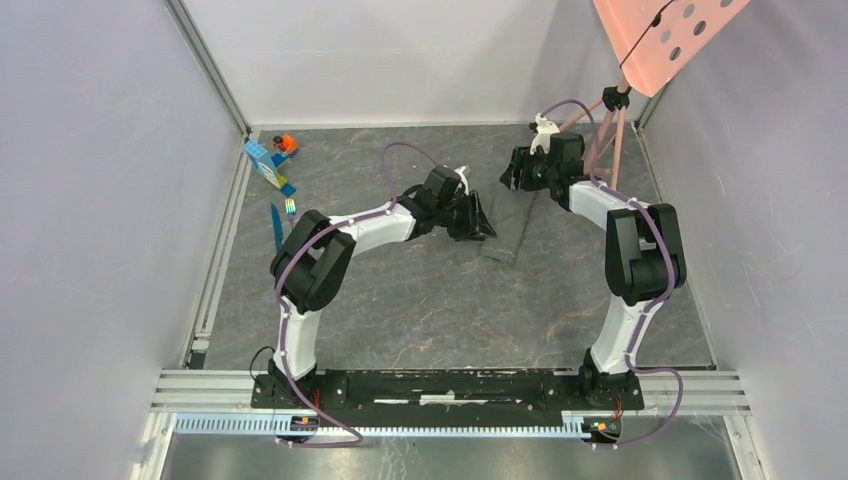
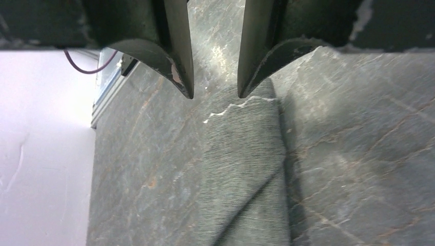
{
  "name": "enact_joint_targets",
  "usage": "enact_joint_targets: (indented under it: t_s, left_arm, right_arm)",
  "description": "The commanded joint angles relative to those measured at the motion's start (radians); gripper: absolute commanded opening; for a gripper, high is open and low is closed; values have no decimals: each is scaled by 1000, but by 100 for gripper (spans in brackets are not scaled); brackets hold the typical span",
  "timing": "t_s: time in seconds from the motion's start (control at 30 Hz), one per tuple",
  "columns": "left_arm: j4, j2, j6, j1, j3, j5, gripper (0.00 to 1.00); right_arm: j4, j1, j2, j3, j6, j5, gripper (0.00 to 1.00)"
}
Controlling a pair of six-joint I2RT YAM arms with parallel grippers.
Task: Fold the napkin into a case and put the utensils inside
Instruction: Smooth out the smaller rectangle-folded napkin at the center of the board.
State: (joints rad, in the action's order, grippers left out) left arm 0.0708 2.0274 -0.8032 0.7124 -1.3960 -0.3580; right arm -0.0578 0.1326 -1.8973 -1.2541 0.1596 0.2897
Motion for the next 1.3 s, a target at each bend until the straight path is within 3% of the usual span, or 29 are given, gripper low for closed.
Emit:
enact_joint_targets:
  t_s: [0.0, 0.13, 0.23, 0.43, 0.53, 0.7, 0.87, 1.07, 1.27]
  left_arm:
    - [-132, 26, -26, 18, -21, -115, 42]
    - [-182, 90, -69, 25, -20, -166, 40]
    - [-81, 133, -40, 20, -25, -86, 38]
    - [33, 184, -7, 8, -64, -44, 36]
    - [158, 177, 65, 10, -133, -10, 36]
    - [205, 93, 124, 33, -176, -30, 44]
    - [235, 64, 111, 75, -248, -93, 50]
    - [223, -181, 117, 78, -69, 14, 62]
    - [494, -532, 249, 27, 120, 243, 74]
  right_arm:
    - [-173, -10, -31, 40, 143, 210, 55]
    - [-346, -40, -116, 80, 238, 278, 53]
    - [-455, -79, -188, 91, 297, 328, 54]
    - [-396, -123, -295, 42, 245, 342, 56]
    - [-327, -125, -251, 22, 227, 352, 58]
    - [-244, -125, -84, 37, 212, 365, 63]
    - [-286, -128, 11, 149, 226, 375, 66]
    - [-279, -127, 92, 279, 207, 338, 67]
    - [-243, -4, 268, 434, 169, 210, 74]
